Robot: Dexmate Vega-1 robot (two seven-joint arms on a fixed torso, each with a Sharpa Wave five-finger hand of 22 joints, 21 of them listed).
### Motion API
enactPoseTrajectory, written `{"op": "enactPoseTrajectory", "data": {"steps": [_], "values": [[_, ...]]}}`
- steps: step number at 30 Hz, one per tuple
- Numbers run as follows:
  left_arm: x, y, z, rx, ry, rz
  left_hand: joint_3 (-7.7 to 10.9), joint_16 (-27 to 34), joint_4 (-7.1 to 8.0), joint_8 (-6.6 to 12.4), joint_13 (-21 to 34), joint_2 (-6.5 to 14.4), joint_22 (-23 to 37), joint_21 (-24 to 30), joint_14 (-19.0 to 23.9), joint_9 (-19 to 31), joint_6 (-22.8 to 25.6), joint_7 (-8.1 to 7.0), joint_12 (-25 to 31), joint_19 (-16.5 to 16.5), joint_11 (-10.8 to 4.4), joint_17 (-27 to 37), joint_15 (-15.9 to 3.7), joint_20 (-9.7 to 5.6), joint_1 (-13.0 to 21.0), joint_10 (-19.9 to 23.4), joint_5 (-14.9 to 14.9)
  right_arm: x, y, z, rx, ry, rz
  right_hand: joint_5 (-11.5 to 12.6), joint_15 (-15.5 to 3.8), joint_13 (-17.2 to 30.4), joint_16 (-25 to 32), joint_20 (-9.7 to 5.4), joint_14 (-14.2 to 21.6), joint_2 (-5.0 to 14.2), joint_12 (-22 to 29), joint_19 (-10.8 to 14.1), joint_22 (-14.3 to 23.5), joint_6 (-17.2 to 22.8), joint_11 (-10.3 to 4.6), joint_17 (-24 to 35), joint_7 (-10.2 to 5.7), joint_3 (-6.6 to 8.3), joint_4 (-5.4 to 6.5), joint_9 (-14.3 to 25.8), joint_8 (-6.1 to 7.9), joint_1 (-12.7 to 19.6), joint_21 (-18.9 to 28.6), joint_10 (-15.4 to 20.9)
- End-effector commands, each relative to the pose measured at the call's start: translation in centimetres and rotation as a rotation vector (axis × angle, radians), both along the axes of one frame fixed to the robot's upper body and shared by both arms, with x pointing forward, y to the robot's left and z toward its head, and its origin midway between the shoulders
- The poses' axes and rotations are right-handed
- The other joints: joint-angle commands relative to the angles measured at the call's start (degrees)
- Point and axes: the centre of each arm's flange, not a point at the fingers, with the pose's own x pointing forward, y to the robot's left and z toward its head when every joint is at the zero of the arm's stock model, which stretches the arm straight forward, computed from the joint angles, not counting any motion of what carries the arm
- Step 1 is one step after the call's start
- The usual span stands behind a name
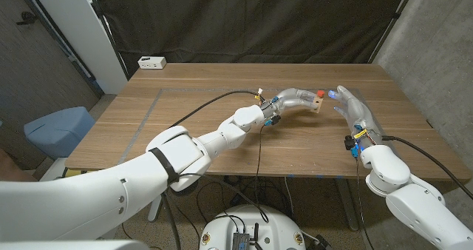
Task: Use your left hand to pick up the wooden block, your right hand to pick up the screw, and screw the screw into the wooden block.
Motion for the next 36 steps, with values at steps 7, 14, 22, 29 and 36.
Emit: {"op": "enactPoseTrajectory", "data": {"steps": [7,14,22,29,36], "values": [[0.12,-0.24,0.11,0.008,0.008,0.007,3.15,-0.12,3.11,1.63,0.14,3.88,0.23,0.27,0.33,0.26,4.35,0.54,1.18,-0.13,0.05,0.16,-3.69,-0.1,-3.02,0.64,0.18,1.25,0.15,0.37,-0.009,-0.003,0.038,-0.06,0.39,0.19,-0.4,0.06,-1.39,-0.36,-0.3,-0.87,0.17,-1.6,-0.11,0.32,-0.1,-0.16,0.61,0.14,0.1,-0.93,-0.24,-1.62],[0.13,-0.41,0.02,0.012,0.013,0.009,3.2,-0.16,3.12,1.56,0.16,3.9,0.23,0.28,0.3,0.26,4.19,0.49,1.18,-0.11,0.07,0.13,-3.56,-0.07,-3.03,0.6,0.2,1.27,0.11,0.33,-0.009,-0.004,0.039,-0.07,0.4,0.18,-0.24,0.0,-1.41,-0.33,0.03,-0.9,0.17,-0.52,-0.84,0.32,-0.34,-0.19,0.68,0.13,0.76,-1.13,-0.1,-1.33],[0.15,-0.53,-0.11,0.014,0.019,0.01,3.23,-0.18,3.17,1.6,0.15,3.93,0.23,0.29,0.33,0.26,4.29,0.53,1.18,-0.09,0.11,0.11,-3.59,-0.07,-3.1,0.61,0.2,1.2,0.11,0.3,-0.012,-0.001,0.042,-0.05,0.19,0.15,0.01,0.05,-1.14,-0.16,0.55,-0.71,0.17,2.01,-1.58,0.22,-0.18,-0.06,0.61,0.12,1.66,-1.09,0.12,-0.26],[0.15,-0.57,-0.1,0.015,0.017,0.012,3.23,-0.16,3.13,1.58,0.18,3.88,0.23,0.28,0.36,0.27,4.25,0.45,1.2,-0.1,0.0,0.1,-3.6,-0.08,-3.07,0.63,0.2,1.19,0.08,0.24,-0.011,0.001,0.042,-0.05,-0.09,0.13,0.26,0.04,-0.64,0.0,0.86,-0.66,0.17,4.08,-2.05,0.16,0.16,0.08,0.55,0.12,2.19,-1.02,0.2,0.72],[0.12,-0.62,-0.11,0.015,0.019,0.01,3.22,-0.13,3.12,1.62,0.2,3.91,0.23,0.29,0.37,0.27,4.32,0.56,1.2,-0.1,-0.03,0.13,-3.63,-0.01,-3.05,0.6,0.19,1.08,0.05,0.12,-0.009,0.002,0.037,-0.07,-0.23,0.12,0.43,0.06,-0.24,0.03,1.01,-0.34,0.17,5.34,-2.29,0.11,0.58,0.14,0.49,0.13,2.43,-0.99,0.34,1.38]]}}
